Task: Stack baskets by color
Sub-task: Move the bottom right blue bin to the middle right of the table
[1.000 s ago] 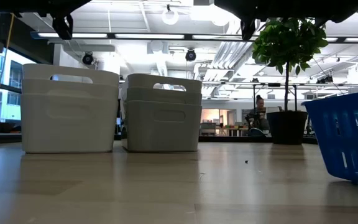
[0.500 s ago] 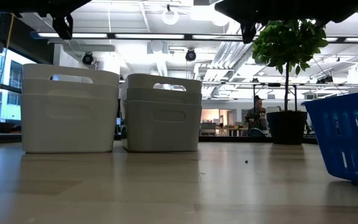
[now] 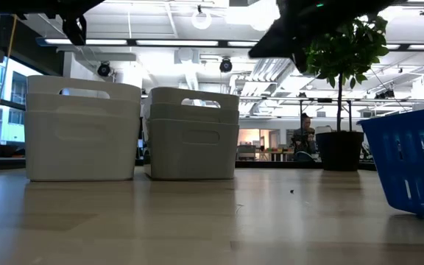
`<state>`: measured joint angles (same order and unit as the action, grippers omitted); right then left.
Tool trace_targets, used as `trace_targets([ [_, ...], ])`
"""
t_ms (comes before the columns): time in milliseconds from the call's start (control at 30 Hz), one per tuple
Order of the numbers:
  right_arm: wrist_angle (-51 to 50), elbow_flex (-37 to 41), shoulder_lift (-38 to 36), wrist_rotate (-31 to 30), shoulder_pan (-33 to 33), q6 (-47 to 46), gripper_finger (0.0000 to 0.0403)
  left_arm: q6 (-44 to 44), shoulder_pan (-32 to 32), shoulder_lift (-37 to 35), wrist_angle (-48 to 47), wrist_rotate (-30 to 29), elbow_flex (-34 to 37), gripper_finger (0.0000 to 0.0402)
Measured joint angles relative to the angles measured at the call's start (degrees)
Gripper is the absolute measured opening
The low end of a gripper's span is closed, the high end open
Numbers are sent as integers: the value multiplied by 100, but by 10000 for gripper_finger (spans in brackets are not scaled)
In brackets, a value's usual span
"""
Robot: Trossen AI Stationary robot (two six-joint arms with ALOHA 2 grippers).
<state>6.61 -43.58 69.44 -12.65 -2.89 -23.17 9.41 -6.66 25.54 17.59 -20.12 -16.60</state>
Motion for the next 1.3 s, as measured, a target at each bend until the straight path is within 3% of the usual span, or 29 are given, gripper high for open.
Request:
trace_targets([
  [133, -1079, -1010, 747, -495, -338, -320, 1, 0, 0, -2, 80, -43, 0, 0],
  [233, -1702, -1636, 1405, -383, -661, -413, 18, 0, 0, -2, 142, -45, 0, 0],
  [367, -2247, -2369, 2174, -224, -1054, -769, 74, 0, 0, -2, 155, -50, 0, 0],
  [533, -3299, -2985, 3010, -592, -1479, -1940, 166, 2, -2, -2, 155, -63, 0, 0],
  [667, -3375, -3148, 3495, -541, -1729, -2460, 207, 0, 0, -2, 159, -63, 0, 0],
  [1067, -2920, -3158, 3918, -692, -1777, -2924, 215, -21, 0, -2, 161, -103, 0, 0],
  [1300, -2987, -3155, 3786, -506, -1746, -2257, 215, -59, 0, -2, 201, -107, 0, 0],
])
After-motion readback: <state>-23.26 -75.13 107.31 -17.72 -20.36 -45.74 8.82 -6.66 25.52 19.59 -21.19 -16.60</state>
